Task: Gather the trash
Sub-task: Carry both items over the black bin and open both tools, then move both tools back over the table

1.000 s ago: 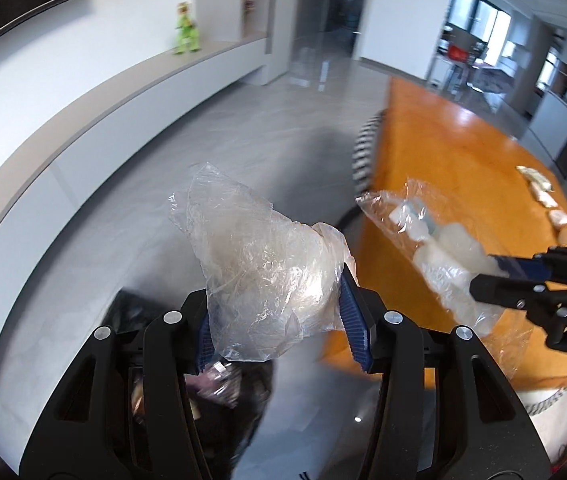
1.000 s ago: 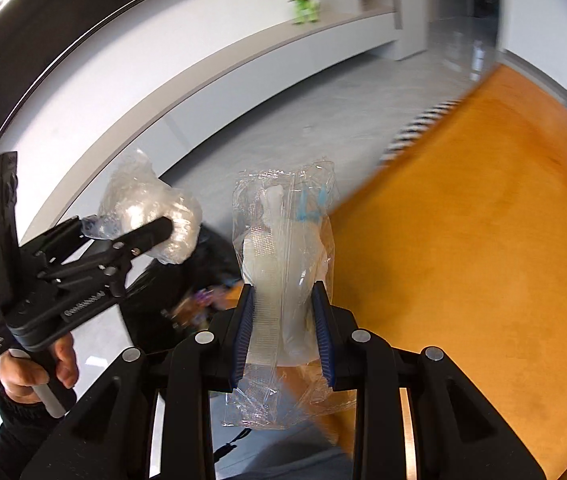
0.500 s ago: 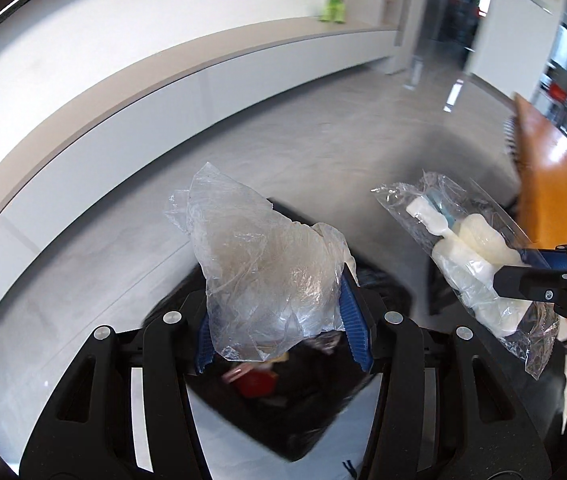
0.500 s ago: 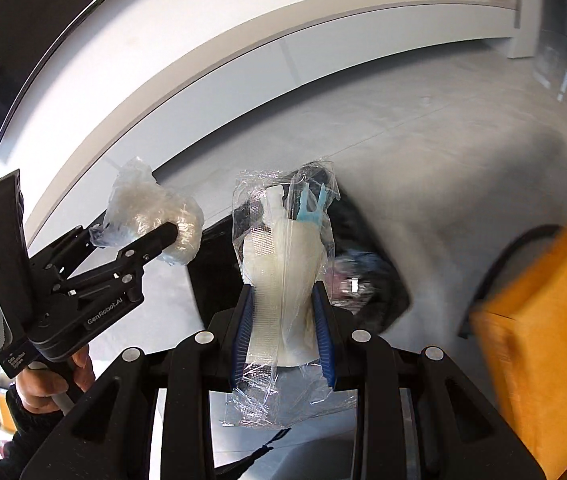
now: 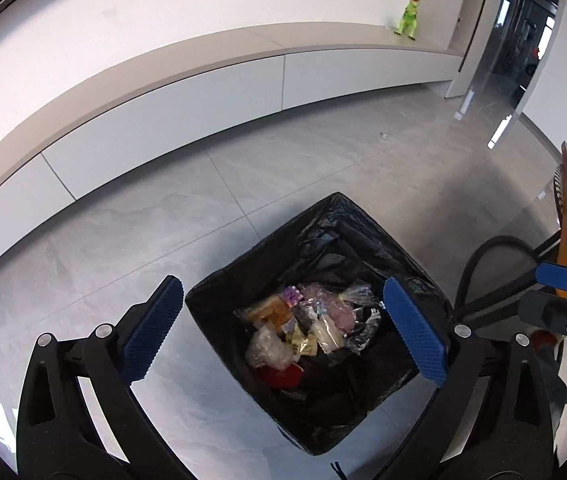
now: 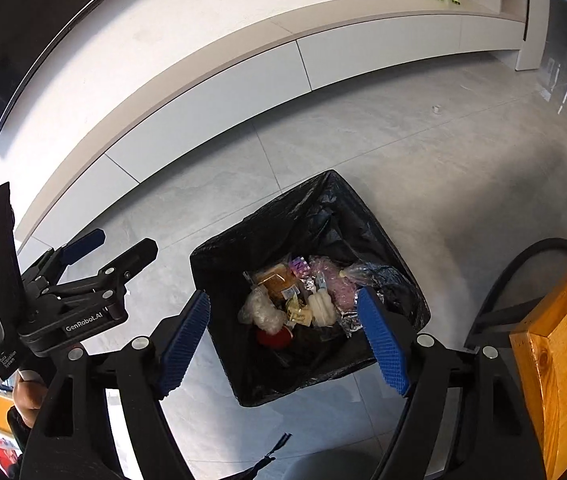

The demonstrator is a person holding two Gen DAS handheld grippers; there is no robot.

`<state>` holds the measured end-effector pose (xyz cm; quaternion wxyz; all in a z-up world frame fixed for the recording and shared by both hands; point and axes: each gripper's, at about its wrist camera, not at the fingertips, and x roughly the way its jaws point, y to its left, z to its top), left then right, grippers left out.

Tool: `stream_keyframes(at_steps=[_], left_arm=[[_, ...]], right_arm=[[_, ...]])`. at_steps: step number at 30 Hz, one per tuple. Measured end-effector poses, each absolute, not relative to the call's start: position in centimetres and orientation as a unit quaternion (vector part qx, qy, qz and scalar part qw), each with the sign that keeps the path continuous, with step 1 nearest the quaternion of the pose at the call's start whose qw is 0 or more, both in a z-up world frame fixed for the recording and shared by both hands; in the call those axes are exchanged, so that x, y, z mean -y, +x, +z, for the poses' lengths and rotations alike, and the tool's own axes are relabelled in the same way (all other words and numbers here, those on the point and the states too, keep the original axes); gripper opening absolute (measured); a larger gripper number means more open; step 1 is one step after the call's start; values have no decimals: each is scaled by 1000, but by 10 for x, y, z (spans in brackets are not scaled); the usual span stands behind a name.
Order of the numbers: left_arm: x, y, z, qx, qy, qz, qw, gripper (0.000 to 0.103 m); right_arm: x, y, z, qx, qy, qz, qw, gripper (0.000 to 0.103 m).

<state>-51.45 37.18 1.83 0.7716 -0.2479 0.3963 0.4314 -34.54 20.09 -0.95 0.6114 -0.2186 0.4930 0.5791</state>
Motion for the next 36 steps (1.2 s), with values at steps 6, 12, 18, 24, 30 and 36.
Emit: stream_keyframes(at_steps=[6,12,18,24,30,36], left_arm=[[-362,-496,25,-397,-235,420,781,97],[-347,-459,33,-404,-220,395,795,97],[-325,-404,45,-412,-192,351,819,97],[-293,-330,57,-411,-183,279,848,97],[-237,-236,66,-428,-146,193,871,97],[-180,-159,66,-448,-112,124,878,97]], right_arm=[[-189,-333,-2,-493,-200,580,617,77],[-167,-308,9,-491,-181,573,631,77],[-126,-259,20,-494,-147,548,659,77],[-66,-197,33,-495,-111,497,704,77],[17,-124,41,-502,-70,419,753,77],[96,-72,41,-506,-34,345,790,77]])
